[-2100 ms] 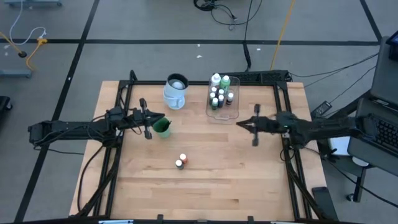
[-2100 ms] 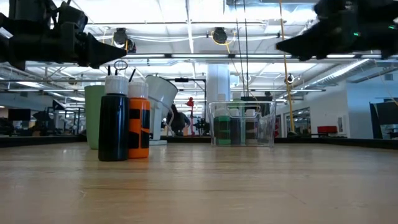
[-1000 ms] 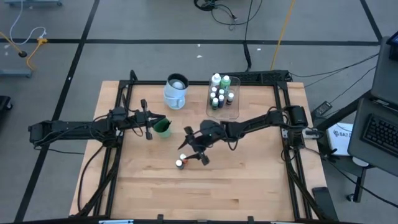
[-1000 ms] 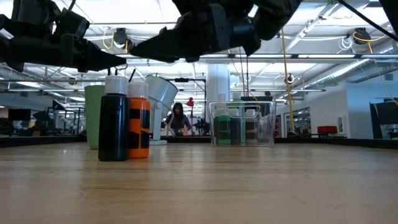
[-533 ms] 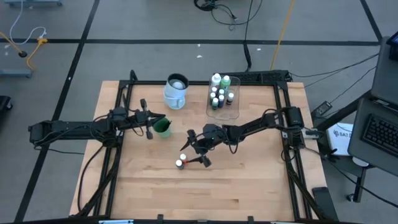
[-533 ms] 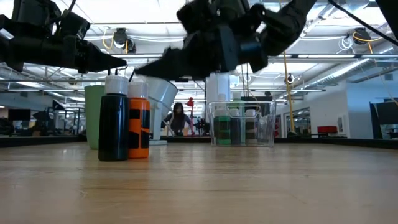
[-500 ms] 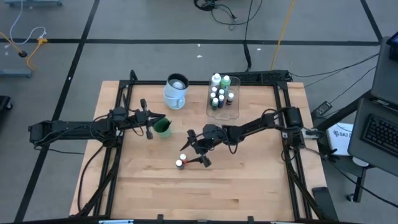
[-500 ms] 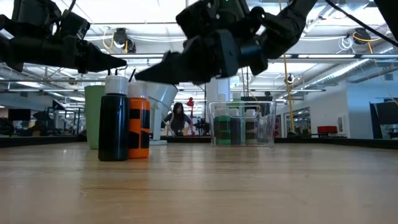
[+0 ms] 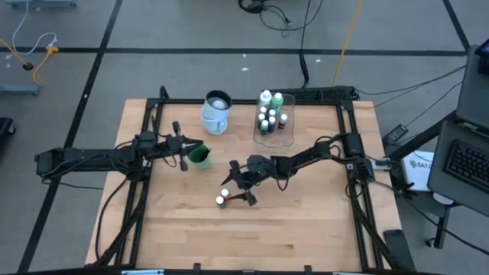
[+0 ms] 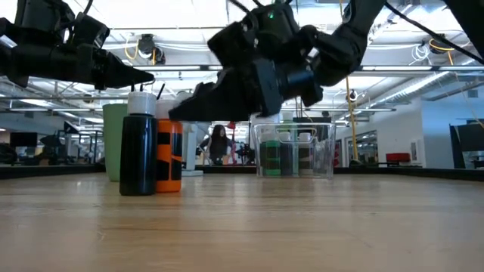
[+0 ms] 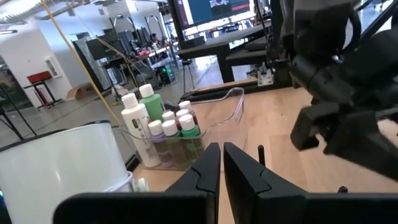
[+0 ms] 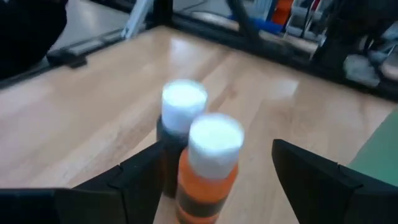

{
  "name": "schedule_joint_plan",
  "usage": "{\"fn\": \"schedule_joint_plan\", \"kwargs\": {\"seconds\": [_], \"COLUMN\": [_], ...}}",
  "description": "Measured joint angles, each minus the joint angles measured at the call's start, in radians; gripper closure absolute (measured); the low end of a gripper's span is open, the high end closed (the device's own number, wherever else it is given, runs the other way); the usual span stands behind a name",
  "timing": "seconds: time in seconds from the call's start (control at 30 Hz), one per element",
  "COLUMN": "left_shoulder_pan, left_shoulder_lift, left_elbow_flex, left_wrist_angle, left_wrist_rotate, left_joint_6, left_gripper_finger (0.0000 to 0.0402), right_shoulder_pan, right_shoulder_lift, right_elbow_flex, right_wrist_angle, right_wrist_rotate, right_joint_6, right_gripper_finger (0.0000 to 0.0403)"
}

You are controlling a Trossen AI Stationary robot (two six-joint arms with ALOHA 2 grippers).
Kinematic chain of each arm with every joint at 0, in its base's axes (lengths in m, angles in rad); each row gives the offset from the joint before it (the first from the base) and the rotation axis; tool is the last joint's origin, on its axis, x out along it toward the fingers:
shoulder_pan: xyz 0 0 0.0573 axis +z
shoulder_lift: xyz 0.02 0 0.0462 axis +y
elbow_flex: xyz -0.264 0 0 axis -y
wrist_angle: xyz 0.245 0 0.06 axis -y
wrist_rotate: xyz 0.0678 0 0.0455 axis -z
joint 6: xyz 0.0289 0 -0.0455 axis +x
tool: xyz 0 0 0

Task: Pick & Place Paint Supplies
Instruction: Put the orange paint bottle into the transparent bin

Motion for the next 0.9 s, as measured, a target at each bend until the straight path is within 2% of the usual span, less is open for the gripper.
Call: {"fn": "schedule_joint_plan", "kwargs": {"seconds": [0.37,0.5,0.7,0.9], "left_shoulder_pan": [0.000,0.000,0.000,0.000], "left_shoulder_lift": [0.000,0.000,0.000,0.000], "left_elbow_flex": [0.000,0.000,0.000,0.000], "left_wrist_angle": [0.000,0.000,0.000,0.000], "left_wrist_rotate": [0.000,0.000,0.000,0.000], "left_joint_6": [0.004,0.005,0.005,0.004], "left_gripper_finger": [0.0376,0.0376,0.0376,0.0376], "right_shoulder_pan": [-0.008,-0.010,-0.010,-0.010], "right_shoulder_lift": [0.004,0.004,0.004,0.004], "right_elbow_flex": [0.004,0.004,0.004,0.004], "right_wrist_angle": [0.009,0.008,0.011,0.017], "right_wrist_rotate": [-0.004,-0.054,-0.048,0.001], "right_joint_6": [0.018,0.046,0.050,0.063], "right_gripper_finger": [0.0124,0.0124,0.0124,0.0138]}}
